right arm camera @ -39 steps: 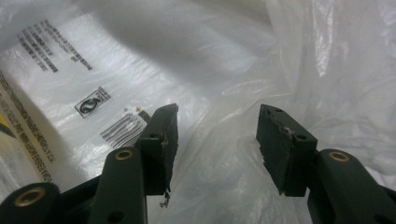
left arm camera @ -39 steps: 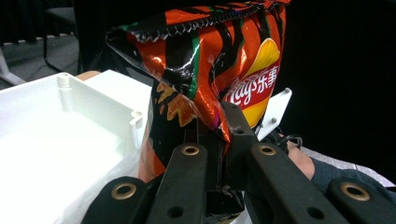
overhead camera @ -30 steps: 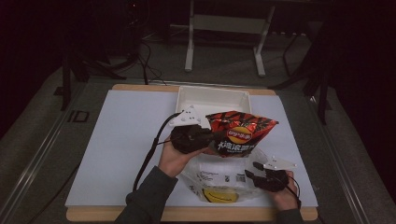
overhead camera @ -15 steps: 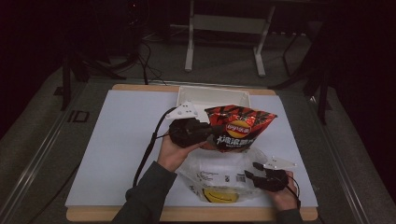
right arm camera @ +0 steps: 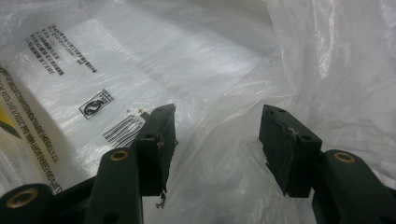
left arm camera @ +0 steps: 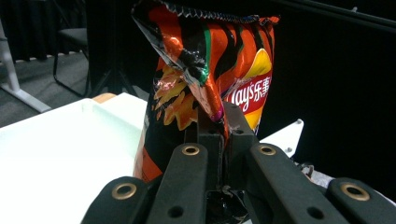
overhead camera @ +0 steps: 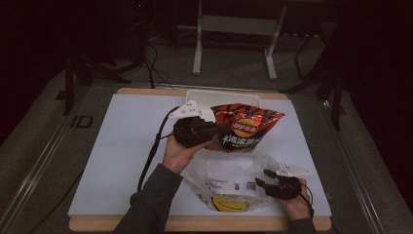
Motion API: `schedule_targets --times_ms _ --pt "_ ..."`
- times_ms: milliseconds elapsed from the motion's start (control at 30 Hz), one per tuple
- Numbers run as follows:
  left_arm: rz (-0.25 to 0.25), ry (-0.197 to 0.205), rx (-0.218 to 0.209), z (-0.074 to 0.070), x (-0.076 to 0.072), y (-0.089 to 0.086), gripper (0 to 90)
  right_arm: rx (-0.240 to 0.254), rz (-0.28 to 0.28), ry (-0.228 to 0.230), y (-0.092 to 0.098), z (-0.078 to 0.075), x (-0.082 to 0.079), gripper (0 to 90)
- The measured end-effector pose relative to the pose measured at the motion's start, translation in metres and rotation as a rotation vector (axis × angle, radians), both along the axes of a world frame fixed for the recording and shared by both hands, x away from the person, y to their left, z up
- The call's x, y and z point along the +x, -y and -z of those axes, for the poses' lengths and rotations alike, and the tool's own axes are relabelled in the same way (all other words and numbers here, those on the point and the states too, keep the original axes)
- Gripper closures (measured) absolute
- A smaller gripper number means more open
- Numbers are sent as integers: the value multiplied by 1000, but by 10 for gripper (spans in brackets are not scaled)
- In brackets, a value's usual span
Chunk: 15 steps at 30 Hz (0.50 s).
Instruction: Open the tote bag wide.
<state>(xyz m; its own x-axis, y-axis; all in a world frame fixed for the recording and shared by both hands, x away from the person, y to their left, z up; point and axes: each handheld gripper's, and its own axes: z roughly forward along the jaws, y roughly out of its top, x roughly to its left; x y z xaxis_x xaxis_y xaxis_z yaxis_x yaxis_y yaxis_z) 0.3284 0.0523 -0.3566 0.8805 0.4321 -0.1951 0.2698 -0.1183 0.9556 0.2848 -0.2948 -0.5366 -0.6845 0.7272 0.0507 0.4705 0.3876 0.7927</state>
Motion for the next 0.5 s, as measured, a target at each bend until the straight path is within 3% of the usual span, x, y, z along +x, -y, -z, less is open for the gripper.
schedule_targets --times_ms 500 --pt "-8 5 -22 -6 11 -4 885 10 -1 0 1 0 0 447"
